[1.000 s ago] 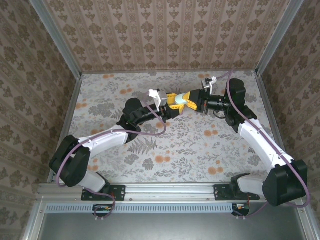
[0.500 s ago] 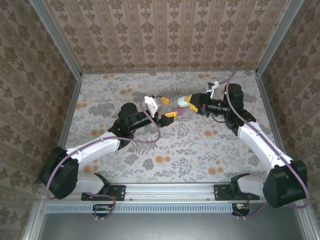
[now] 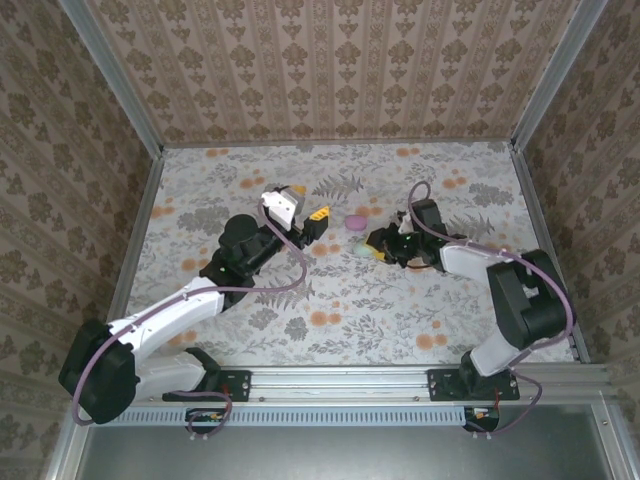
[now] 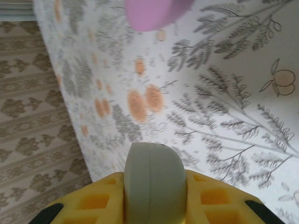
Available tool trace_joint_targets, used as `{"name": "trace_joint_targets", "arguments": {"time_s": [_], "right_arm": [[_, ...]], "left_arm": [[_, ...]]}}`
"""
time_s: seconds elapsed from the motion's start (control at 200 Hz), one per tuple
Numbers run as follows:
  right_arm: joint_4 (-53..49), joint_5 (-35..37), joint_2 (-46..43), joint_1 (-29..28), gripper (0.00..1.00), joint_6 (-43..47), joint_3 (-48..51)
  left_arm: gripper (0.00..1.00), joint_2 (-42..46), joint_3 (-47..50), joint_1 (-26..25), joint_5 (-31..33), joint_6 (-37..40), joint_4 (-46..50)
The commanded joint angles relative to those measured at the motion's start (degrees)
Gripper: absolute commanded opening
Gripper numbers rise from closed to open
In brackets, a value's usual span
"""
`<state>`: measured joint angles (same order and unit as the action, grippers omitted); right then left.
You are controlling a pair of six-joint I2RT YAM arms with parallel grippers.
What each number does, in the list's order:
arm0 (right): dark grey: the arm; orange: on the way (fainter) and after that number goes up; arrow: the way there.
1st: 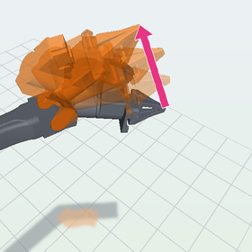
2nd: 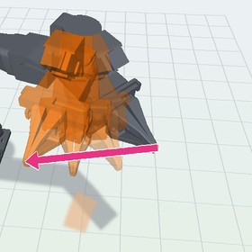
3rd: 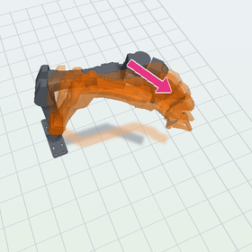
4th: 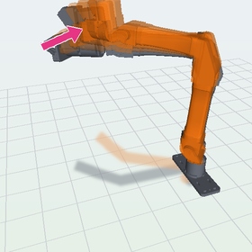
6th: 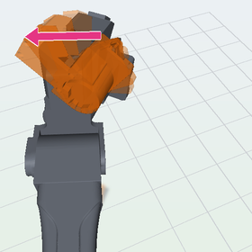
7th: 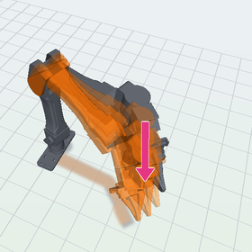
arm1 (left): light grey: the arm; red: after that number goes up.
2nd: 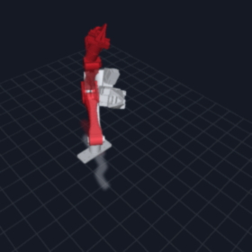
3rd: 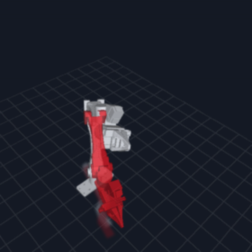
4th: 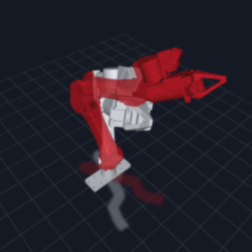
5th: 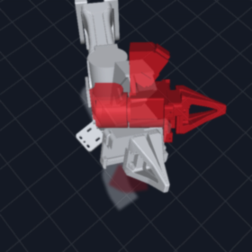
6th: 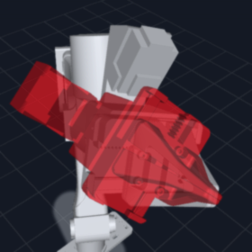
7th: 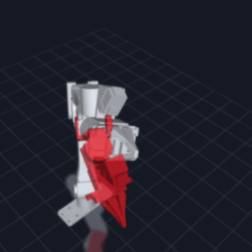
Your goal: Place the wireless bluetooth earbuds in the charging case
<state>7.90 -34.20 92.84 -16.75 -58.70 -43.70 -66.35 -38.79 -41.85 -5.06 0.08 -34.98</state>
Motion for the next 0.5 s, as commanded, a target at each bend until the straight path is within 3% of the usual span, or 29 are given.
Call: {"name": "trace_joint_targets", "arguments": {"time_s": [0.0, 0.495], "right_arm": [[6.31, 1.59, 3.56, -1.16, 0.27, -0.27, -0.89], [7.24, 3.69, 10.85, -2.72, 0.29, 0.97, -3.1]], "left_arm": [[0.7, 1.37, 0.64, 0.27, 2.33, -0.08, 1.14], [0.7, 2.01, 1.44, 0.47, 3.54, -0.08, 1.47]]}}
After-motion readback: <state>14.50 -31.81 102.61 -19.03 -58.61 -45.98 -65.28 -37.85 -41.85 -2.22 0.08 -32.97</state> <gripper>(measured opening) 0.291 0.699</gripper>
